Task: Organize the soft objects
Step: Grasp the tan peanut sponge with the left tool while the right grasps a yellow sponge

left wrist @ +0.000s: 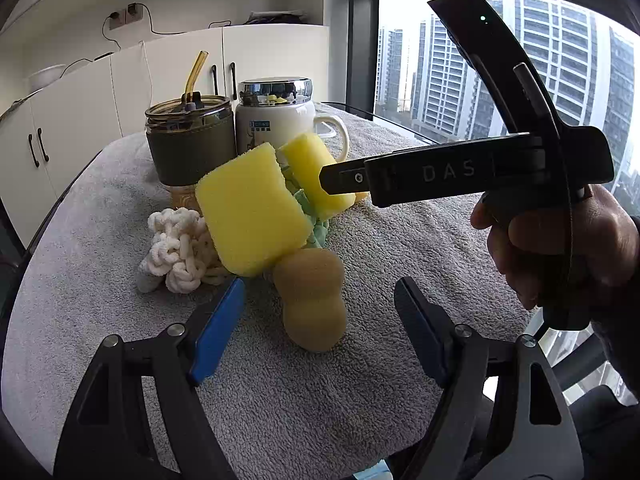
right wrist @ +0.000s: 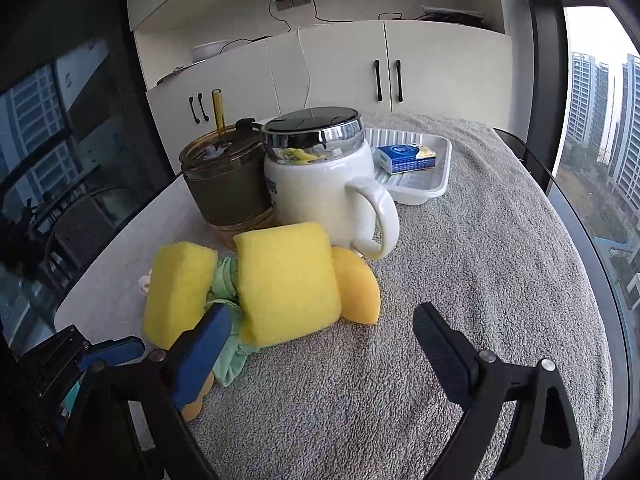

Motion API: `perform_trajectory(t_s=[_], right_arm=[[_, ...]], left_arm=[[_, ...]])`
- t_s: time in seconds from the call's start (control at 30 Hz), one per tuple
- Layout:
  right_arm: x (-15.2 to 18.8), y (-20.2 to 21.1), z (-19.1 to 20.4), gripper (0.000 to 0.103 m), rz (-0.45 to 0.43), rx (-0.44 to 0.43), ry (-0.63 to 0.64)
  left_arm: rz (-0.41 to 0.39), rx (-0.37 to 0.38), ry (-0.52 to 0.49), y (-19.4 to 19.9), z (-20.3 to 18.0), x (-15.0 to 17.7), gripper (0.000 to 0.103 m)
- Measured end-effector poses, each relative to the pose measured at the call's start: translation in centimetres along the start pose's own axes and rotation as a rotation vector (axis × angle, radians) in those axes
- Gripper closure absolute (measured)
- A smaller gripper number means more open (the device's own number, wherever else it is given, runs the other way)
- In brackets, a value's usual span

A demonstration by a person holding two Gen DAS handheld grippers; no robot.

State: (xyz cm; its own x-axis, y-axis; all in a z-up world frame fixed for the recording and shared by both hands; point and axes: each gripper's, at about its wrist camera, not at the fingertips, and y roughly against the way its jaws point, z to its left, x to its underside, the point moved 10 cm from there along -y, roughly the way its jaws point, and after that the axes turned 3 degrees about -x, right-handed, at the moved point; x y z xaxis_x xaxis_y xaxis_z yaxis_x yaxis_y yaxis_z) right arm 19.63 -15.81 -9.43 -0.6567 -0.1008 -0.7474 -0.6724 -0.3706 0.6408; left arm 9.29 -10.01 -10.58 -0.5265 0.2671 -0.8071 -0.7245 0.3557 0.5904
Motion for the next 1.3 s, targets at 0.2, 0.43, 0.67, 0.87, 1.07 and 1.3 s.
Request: perform_trajectory(t_s=[0.2,0.43,0.67,0.87,1.07,1.3], right_arm=[[-0.4,-2.5,0.5,0.016,0.040,-0.061,0.021],[-0.6,-3.4,0.6,0.016,0.046,-0.080,0.022],[0.0,-3.2,1.0,0.021,0.064,-0.052,0.060],[1.1,-2.6,1.1,0.022,0.092,-0.033,0.055],[2.0,-2.2,1.4,0.023,0.115,-0.029,0.013],[1.9,-3.4,1.0,0.025,0.121,-0.013,0.018]], left_arm=[[0.041,0.004,0.005,-1.5,-0.1,0.4,0.028],[0.045,0.009,0.020,-1.9,0.1,0.4,0.029],[0.073,0.010,0.031,-2.3,0.9,0.8,0.039],[0.064,0.008,0.026,-1.9,0.7,1.0,0.039],[0.061,-0.004,0.021,-1.7,0.9,1.1,0.039],[0.092,0.015,0.010,-2.0,0.3,1.9,0.067]])
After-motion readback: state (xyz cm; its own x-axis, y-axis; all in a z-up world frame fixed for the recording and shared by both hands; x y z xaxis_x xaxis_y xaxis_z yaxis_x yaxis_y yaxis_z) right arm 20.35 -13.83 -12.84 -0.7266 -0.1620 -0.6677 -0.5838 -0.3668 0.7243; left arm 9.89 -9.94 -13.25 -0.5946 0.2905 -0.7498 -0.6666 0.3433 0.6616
